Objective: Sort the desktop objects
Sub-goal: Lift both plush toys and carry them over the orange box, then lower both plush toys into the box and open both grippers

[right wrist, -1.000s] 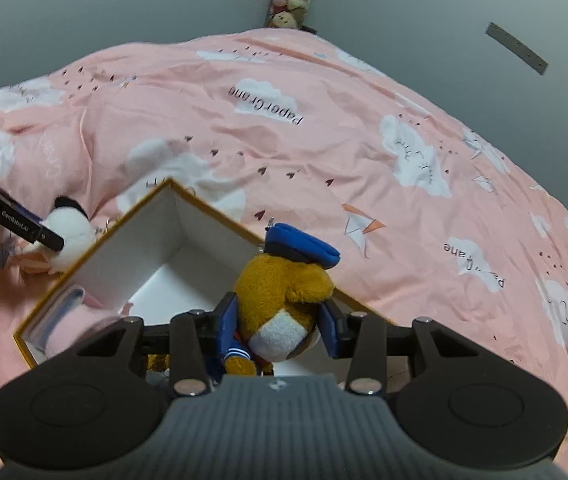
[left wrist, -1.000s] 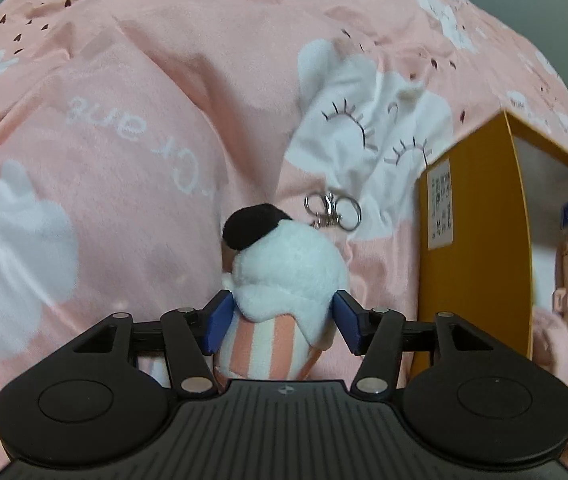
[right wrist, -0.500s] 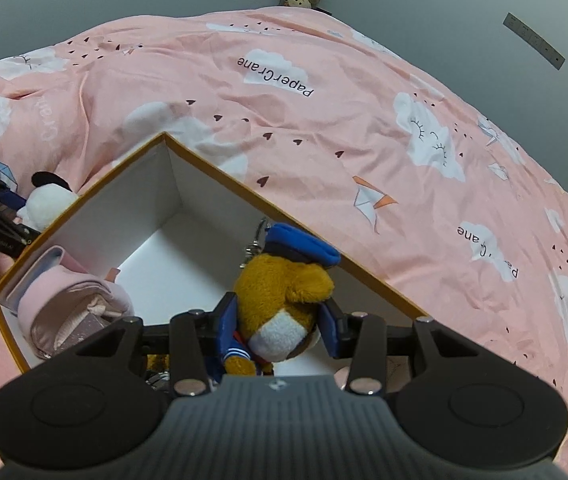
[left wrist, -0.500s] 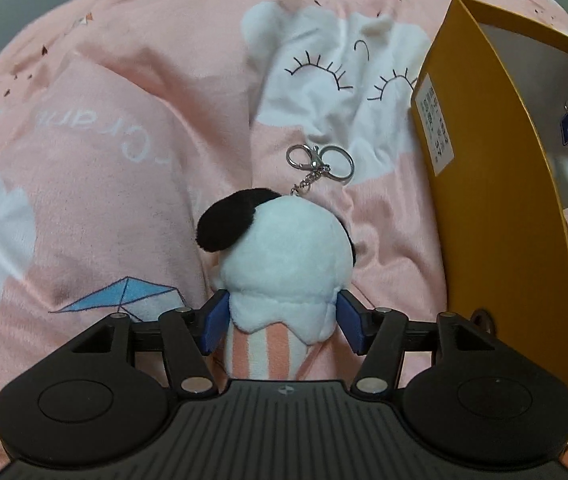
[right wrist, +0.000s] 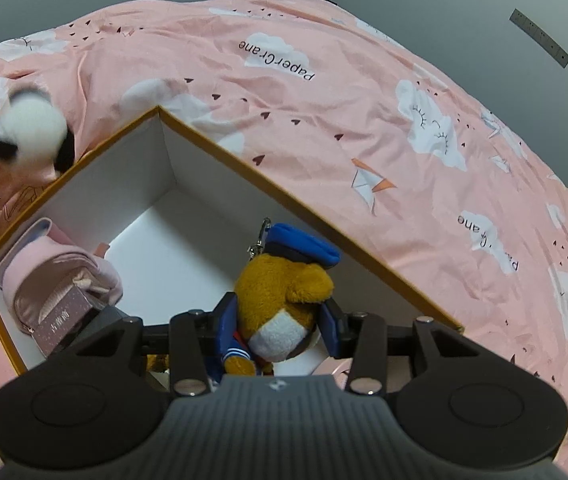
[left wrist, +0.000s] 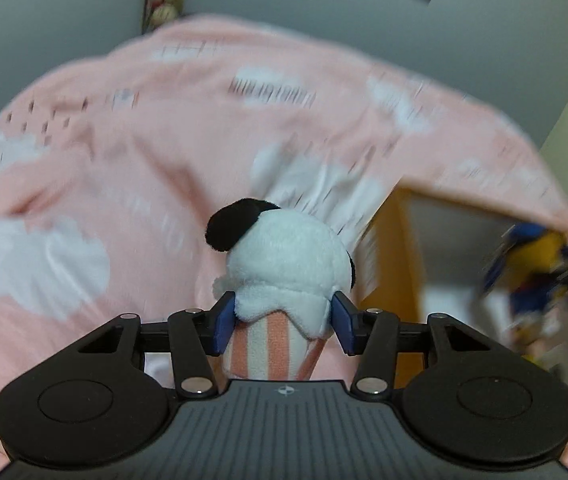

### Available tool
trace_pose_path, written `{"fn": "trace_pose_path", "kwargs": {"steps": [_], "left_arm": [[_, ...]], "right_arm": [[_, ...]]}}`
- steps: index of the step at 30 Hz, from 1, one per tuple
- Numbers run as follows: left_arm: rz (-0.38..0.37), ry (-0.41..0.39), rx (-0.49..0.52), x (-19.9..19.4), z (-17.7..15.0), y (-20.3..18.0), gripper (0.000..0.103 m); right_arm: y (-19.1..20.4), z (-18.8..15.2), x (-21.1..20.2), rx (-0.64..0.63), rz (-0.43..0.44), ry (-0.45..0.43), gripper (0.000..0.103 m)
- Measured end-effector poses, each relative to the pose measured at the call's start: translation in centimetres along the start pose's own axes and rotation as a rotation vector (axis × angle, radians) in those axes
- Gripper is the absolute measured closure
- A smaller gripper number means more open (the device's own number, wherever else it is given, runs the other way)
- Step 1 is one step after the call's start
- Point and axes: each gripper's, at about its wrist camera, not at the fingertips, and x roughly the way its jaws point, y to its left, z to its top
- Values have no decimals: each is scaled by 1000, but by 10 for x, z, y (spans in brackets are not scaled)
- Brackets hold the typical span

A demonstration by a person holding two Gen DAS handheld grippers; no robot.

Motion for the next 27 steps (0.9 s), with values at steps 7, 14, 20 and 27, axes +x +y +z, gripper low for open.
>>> {"fn": "trace_pose_path", "kwargs": {"steps": [7, 14, 20, 27], "left_arm": [[-176, -123, 29, -41, 34, -48, 45], [-282, -90, 157, -7, 46, -121, 44], [-239, 33, 185, 47, 32, -155, 44], [-161, 136, 183, 85, 19, -159, 44]], "right_arm": [[0, 0, 2, 18, 10, -7, 58], [-7, -4, 0, 40, 6, -19, 58], [-12, -13, 9, 50, 16, -7, 58], [-15, -16, 21, 66, 39, 1, 58]]}}
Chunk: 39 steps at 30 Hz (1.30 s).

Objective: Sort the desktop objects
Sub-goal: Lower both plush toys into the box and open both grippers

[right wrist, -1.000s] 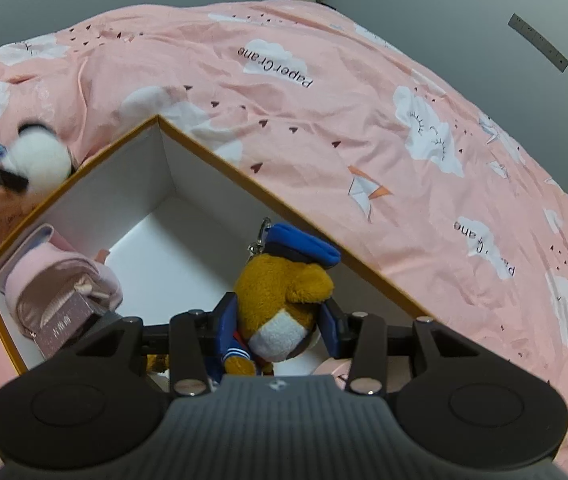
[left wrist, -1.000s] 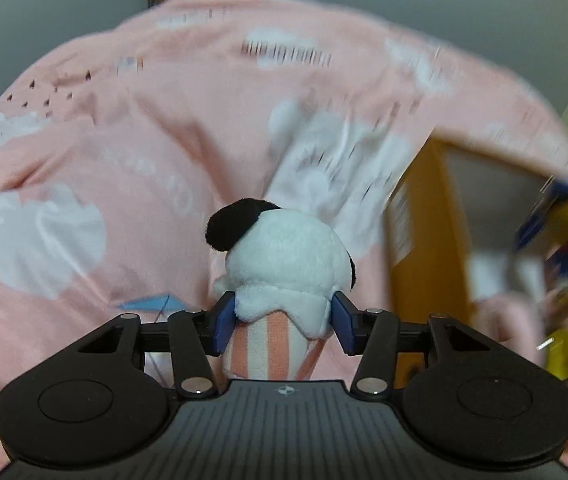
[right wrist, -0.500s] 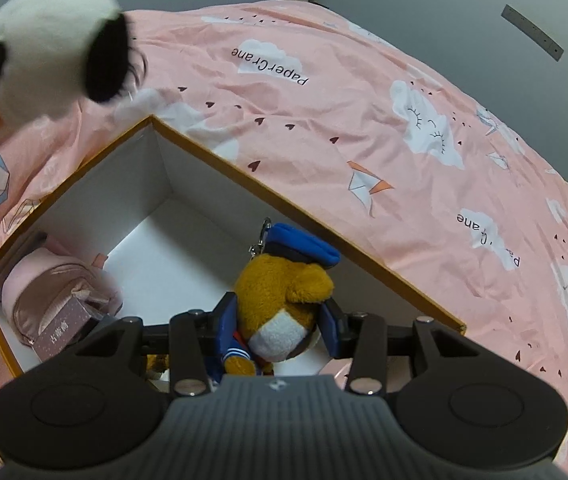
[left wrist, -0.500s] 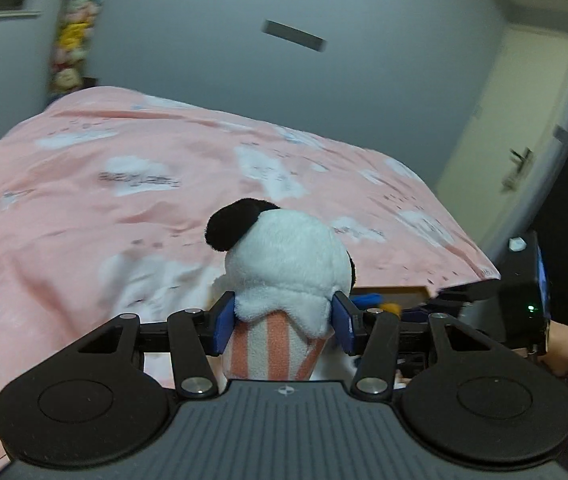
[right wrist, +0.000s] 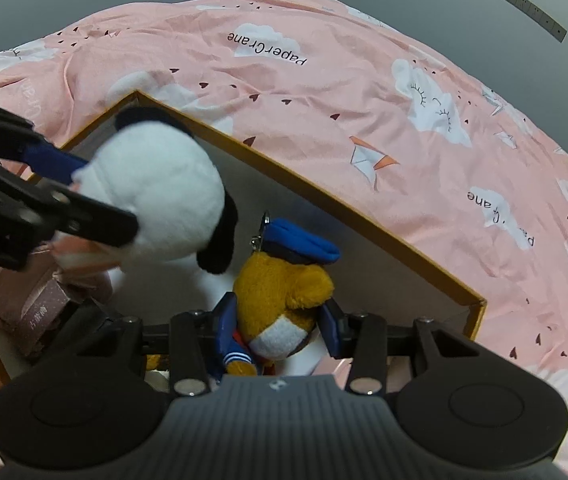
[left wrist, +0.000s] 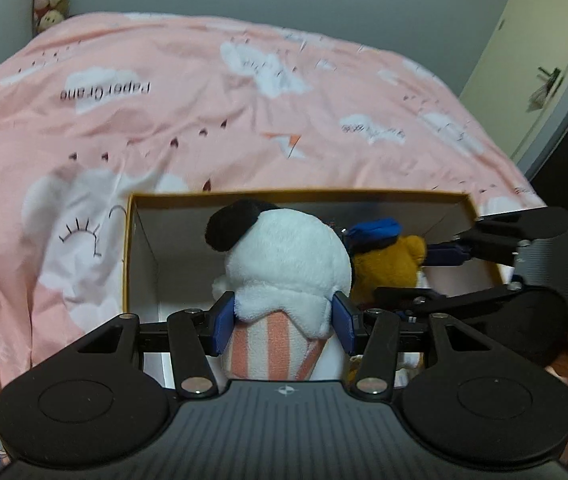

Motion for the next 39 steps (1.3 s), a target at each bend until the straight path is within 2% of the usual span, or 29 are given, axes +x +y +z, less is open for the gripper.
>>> {"fn": "trace_pose_path", "kwargs": {"steps": [4, 7, 12, 23, 33, 39], "left_arm": [[28, 26, 16, 17, 1, -2, 44], [38, 63, 19, 32, -1, -5, 43], [26, 111, 9, 52, -6, -7, 42], [-24, 164, -47, 58, -4, 1, 36], [-59, 123, -53, 33, -1, 0, 36], [-58, 30, -43, -6, 3, -3, 35]], "right_arm": [[0, -2, 14, 17, -10, 45, 58], [-5, -4, 20, 53, 14, 60, 58], [-16, -4, 24, 130, 46, 57, 57], [-20, -5, 24, 125, 62, 79, 53], [-13, -2, 1, 117, 33, 63, 49], [-8, -3, -33, 141, -3, 9, 49]]}}
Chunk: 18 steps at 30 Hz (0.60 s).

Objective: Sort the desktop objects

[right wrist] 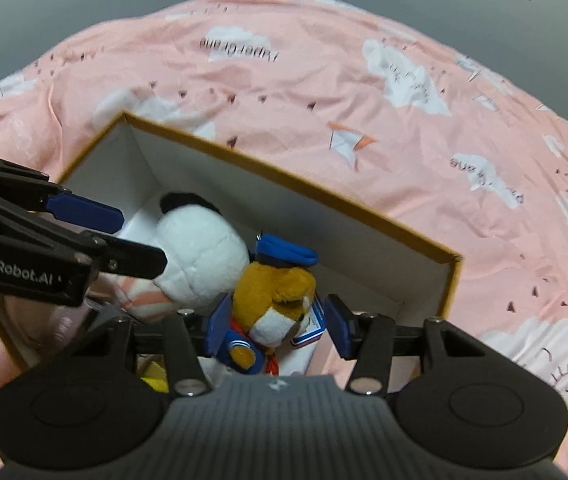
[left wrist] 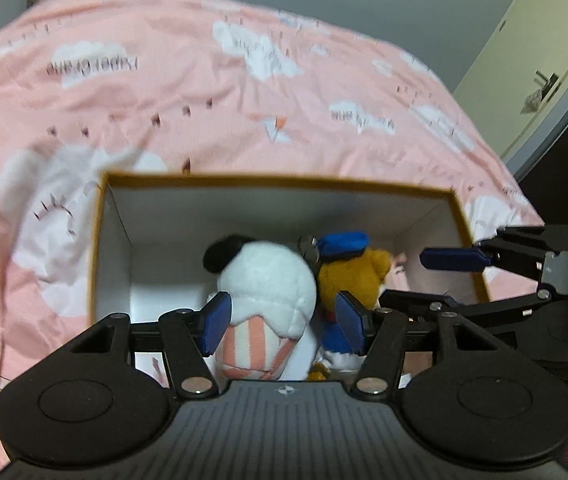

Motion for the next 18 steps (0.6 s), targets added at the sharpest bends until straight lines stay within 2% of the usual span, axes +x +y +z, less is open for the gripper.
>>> {"fn": "trace_pose_path", "kwargs": {"steps": [9, 15, 18], "left_arm": [[107, -270, 142, -76, -27, -35, 35], [141, -323, 217, -99, -54, -45, 35], [167, -318, 244, -102, -67, -43, 35]], "right_arm": [[37, -23, -74, 91, -81, -214, 49], [60, -51, -93, 190, -85, -298, 45], [72, -65, -92, 228, -140, -332, 45]]}}
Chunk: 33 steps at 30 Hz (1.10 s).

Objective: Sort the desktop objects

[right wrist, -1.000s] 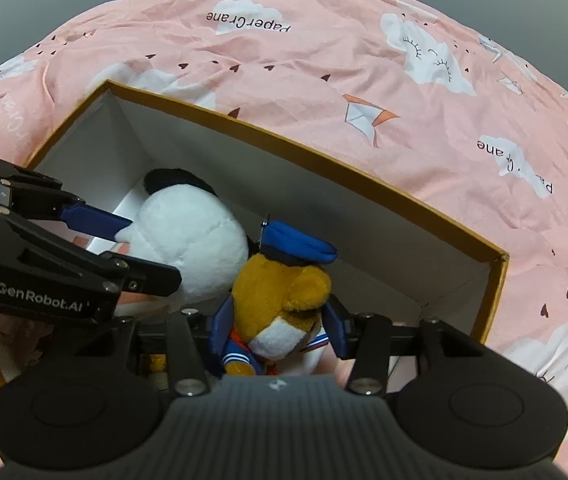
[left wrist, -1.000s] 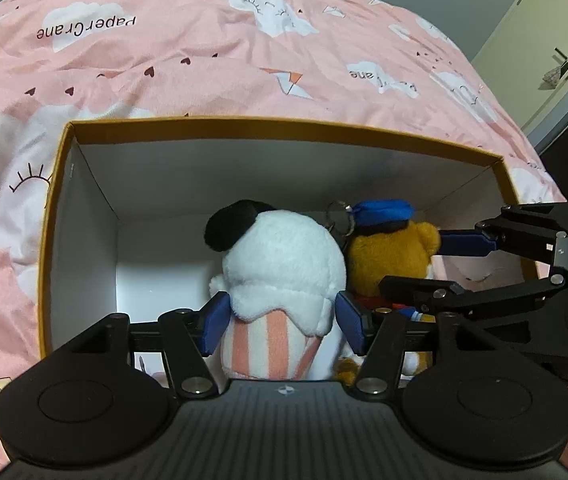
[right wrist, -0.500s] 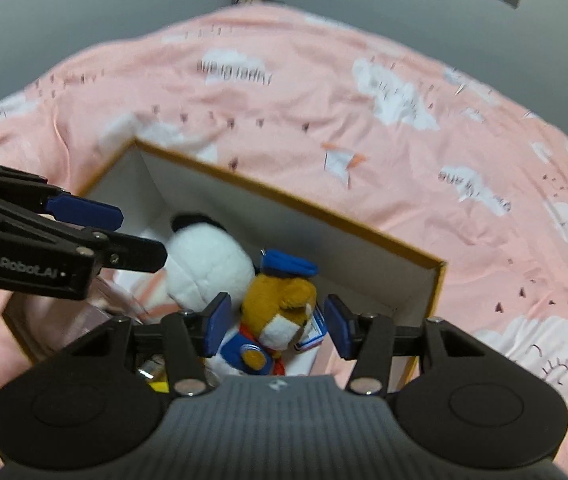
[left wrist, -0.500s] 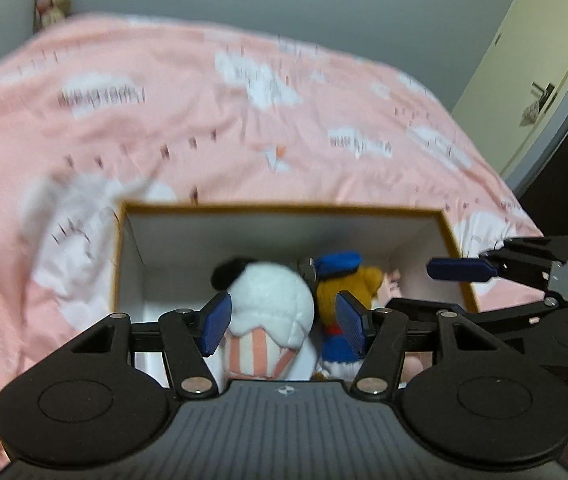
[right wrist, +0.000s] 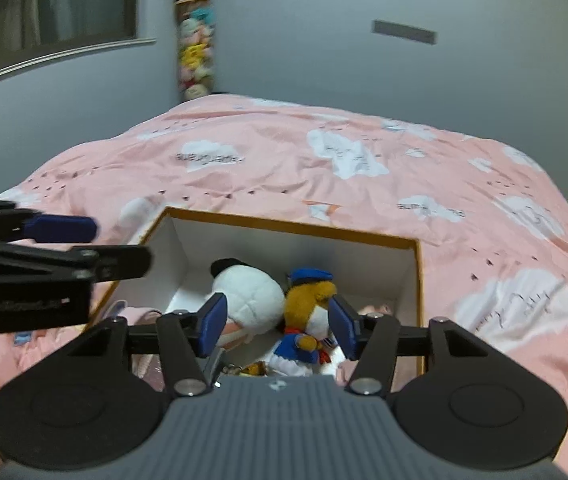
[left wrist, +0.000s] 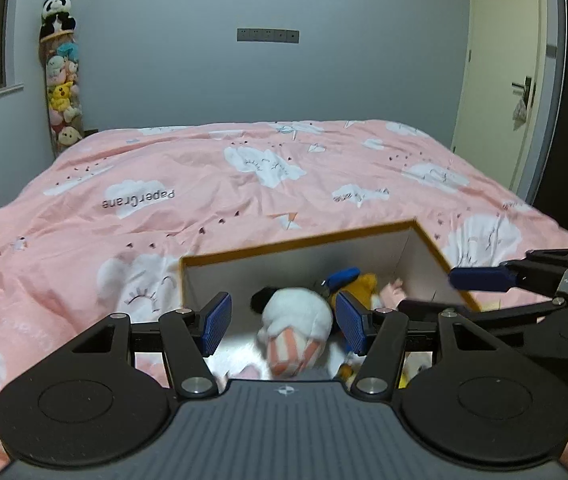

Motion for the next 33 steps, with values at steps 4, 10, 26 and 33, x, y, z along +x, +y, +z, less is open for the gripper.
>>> {"fn": "trace_pose_path", "kwargs": {"steps": [4, 10, 26, 33], "left_arm": [[7, 27, -14, -3, -17, 9, 35], [20, 90, -75, 4, -39, 26, 35], [2, 166, -137, 16, -52, 40, 34], [13, 196, -119, 24, -53, 32, 33]], "right_arm": [[8, -18, 1, 65, -63, -12, 44], [15, -38, 9, 140, -62, 32, 42], [30, -48, 26, 121, -56, 84, 41], [29, -51, 28, 130, -45, 93, 41]]}}
